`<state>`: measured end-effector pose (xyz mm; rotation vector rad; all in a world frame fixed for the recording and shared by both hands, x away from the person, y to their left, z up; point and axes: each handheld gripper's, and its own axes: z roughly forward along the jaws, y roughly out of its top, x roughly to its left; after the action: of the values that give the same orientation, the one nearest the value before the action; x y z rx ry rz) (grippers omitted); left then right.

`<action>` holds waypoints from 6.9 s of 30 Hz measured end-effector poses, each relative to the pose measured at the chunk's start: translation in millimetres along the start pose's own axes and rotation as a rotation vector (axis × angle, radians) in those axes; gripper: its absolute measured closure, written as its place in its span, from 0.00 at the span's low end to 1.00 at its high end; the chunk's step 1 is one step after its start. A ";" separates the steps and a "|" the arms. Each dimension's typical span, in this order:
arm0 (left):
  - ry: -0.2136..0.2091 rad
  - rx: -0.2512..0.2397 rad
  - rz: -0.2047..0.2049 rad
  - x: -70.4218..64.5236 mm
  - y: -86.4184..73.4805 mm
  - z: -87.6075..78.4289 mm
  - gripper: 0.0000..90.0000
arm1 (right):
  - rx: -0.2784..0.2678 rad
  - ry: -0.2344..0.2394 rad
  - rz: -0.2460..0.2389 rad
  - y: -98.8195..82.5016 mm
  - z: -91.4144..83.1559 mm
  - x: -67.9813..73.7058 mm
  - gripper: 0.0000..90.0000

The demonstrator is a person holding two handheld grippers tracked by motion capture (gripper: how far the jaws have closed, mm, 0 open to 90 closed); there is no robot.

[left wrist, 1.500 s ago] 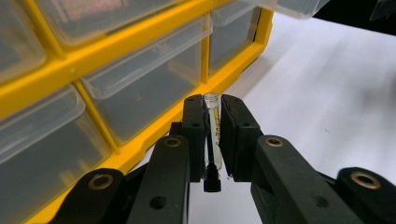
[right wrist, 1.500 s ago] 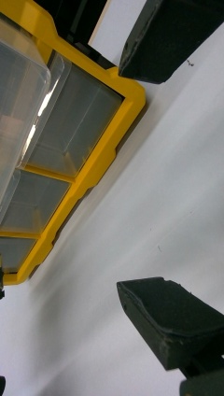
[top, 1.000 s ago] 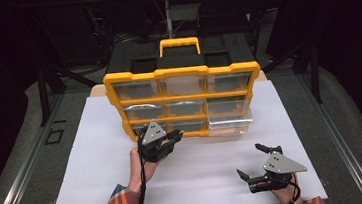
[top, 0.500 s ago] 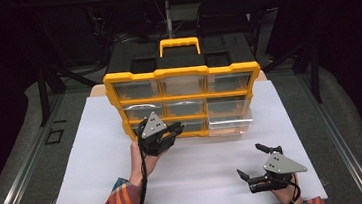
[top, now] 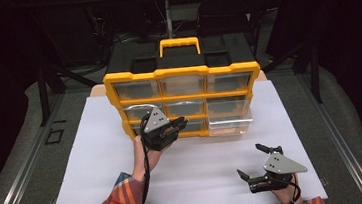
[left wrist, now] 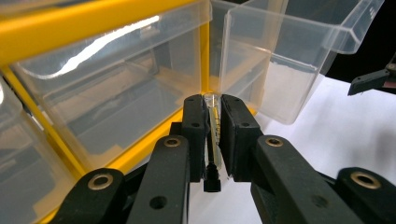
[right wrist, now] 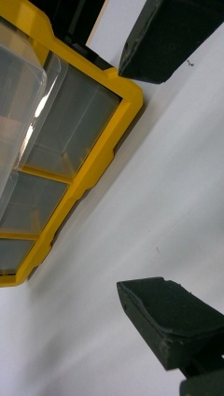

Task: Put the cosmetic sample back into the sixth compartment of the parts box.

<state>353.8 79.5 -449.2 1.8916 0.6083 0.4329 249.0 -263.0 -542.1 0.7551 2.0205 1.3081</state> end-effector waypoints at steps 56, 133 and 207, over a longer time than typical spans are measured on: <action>-0.029 -0.100 0.040 -4.7 54.7 10.1 0.89 | 0.001 -0.007 -0.002 -0.1 -0.7 -0.8 0.00; -0.170 -0.098 0.070 -30.7 84.8 56.4 0.89 | 0.001 0.001 0.012 -1.4 -0.4 -2.0 0.00; -0.009 -0.019 0.044 -2.4 36.2 -32.1 0.01 | 0.008 0.002 0.003 -0.4 0.2 -0.3 0.00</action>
<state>341.7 90.3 -403.5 1.8910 0.5558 0.4563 249.3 -263.2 -542.6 0.7606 2.0277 1.3041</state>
